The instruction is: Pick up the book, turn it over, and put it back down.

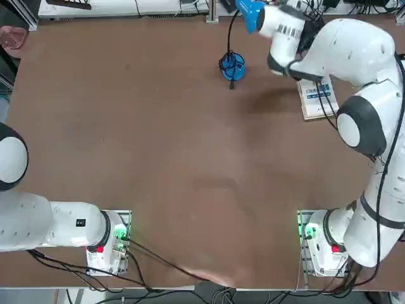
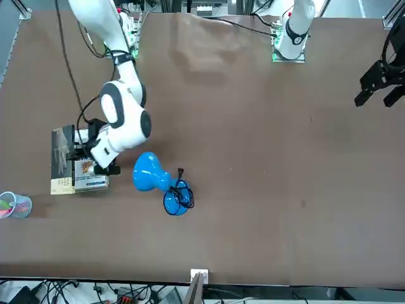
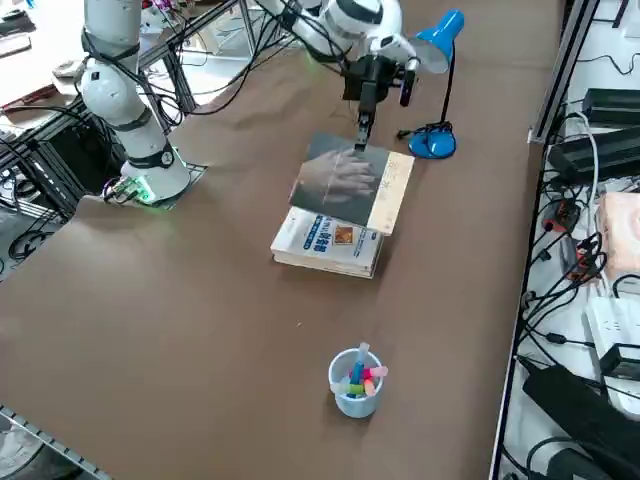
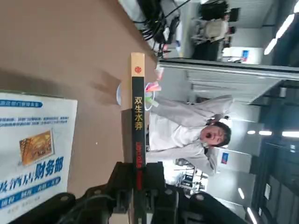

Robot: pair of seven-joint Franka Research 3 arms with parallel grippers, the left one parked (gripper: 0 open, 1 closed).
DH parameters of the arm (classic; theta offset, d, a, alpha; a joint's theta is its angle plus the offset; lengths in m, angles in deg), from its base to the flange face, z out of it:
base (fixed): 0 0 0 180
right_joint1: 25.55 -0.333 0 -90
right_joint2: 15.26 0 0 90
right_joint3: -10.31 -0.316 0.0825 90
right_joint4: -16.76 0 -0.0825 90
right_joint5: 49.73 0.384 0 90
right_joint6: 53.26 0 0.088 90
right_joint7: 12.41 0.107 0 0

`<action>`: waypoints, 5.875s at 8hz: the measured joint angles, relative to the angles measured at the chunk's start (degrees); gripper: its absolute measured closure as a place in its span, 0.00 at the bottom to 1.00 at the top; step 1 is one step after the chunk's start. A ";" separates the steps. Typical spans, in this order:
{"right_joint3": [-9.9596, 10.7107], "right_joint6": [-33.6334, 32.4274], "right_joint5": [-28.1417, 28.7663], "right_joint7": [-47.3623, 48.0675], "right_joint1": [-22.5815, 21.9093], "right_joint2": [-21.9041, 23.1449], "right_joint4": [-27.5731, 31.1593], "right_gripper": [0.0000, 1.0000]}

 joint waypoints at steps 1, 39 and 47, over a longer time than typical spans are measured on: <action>-0.01 0.79 -2.19 4.80 -0.65 -0.01 3.77 0.90; 0.02 1.67 -4.15 30.18 -6.53 -15.21 7.86 0.22; 0.73 8.77 -4.15 30.32 -4.54 -6.16 12.14 0.00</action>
